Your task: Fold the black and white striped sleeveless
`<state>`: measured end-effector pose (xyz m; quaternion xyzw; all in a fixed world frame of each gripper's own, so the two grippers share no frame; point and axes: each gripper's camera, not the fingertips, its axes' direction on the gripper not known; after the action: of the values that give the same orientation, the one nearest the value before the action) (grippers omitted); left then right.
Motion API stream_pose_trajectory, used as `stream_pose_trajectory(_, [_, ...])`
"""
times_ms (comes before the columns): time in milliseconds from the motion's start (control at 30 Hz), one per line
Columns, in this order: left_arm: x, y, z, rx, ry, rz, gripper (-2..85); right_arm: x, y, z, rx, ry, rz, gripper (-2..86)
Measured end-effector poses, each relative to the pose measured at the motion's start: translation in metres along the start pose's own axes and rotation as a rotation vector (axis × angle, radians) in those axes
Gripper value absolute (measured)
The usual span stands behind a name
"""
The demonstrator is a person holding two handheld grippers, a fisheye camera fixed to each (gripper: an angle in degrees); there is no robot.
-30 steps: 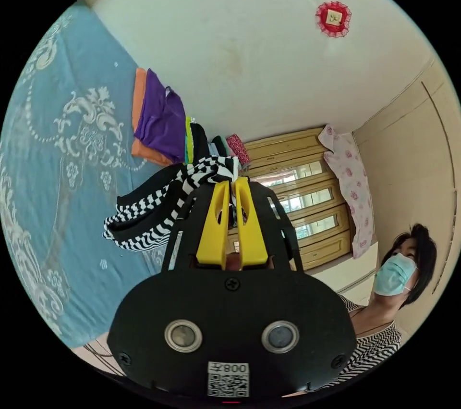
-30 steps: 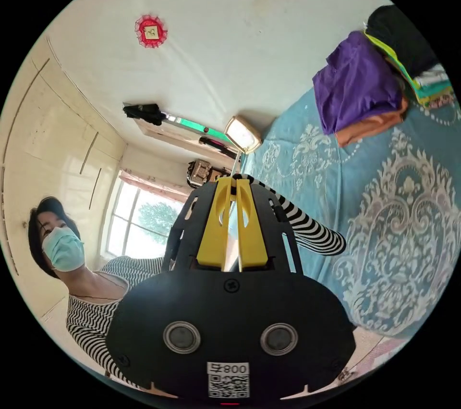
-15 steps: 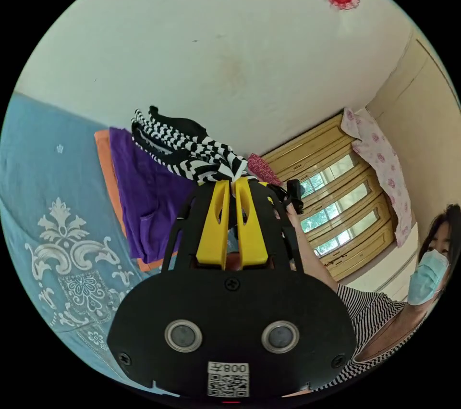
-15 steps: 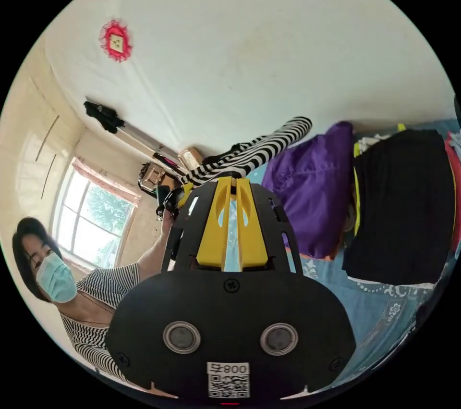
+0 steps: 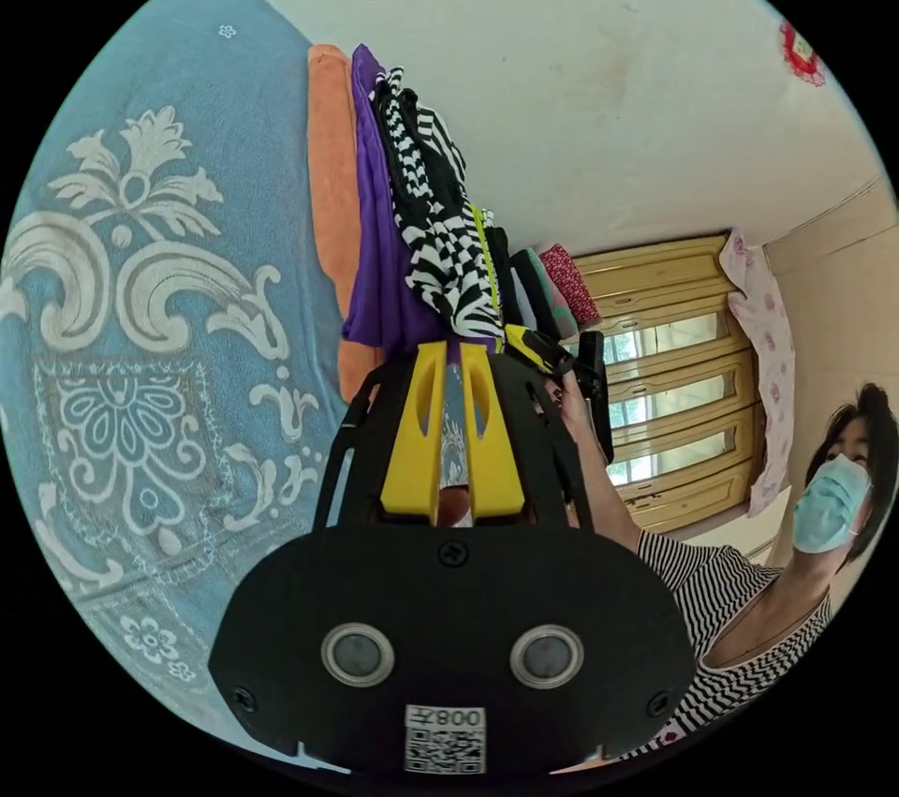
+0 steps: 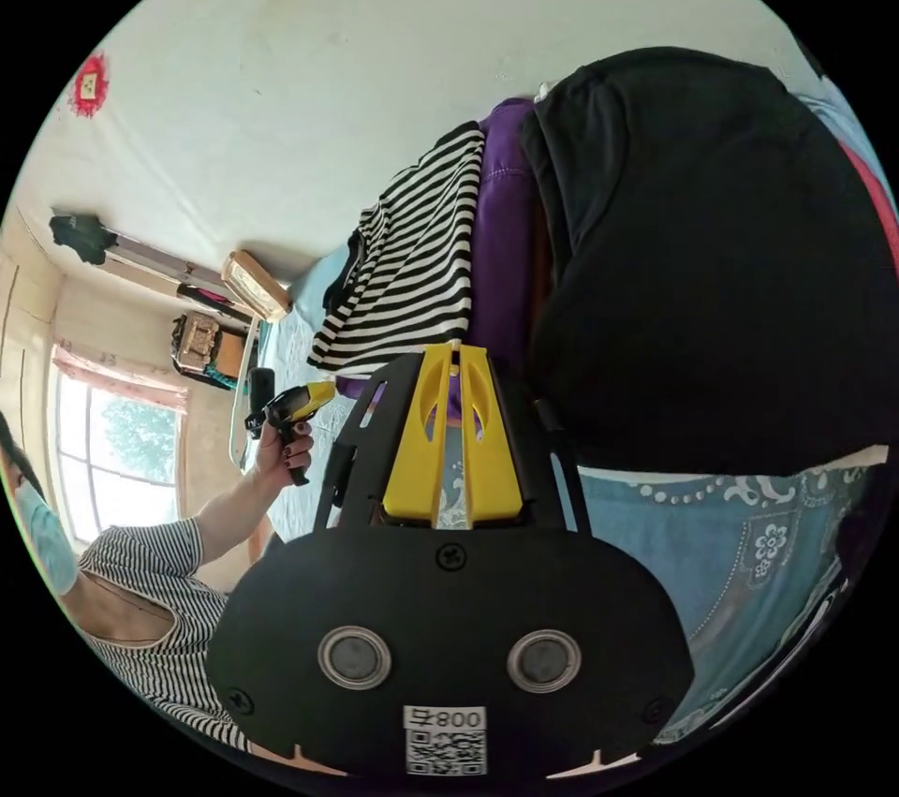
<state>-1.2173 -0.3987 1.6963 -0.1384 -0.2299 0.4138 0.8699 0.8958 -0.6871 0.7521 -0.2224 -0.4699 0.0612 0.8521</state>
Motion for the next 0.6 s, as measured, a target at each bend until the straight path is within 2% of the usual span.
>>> stream_pose_trajectory(133, [0.019,-0.01,0.025,0.034,-0.049,0.126,0.6,-0.045,-0.001,-0.012,0.098,0.135,-0.115,0.2])
stream_pose_trajectory(200, [0.024,-0.018,0.043,0.026,-0.114,0.164,0.4,-0.063,-0.009,-0.001,0.076,0.193,-0.171,0.1])
stream_pose_trajectory(300, [0.012,-0.025,0.071,0.016,-0.284,0.139,0.2,-0.08,-0.02,0.032,-0.018,0.409,-0.22,0.1])
stream_pose_trajectory(367, [-0.002,-0.023,0.086,-0.012,-0.299,0.105,0.2,-0.086,-0.021,0.055,-0.063,0.523,-0.247,0.1])
stream_pose_trajectory(467, [-0.004,-0.008,0.095,0.028,-0.238,0.103,0.1,-0.096,-0.02,0.058,-0.023,0.566,-0.255,0.1])
stream_pose_trajectory(600, [0.025,0.031,0.112,-0.041,-0.284,0.309,0.1,-0.105,-0.013,0.044,0.031,0.535,-0.261,0.1])
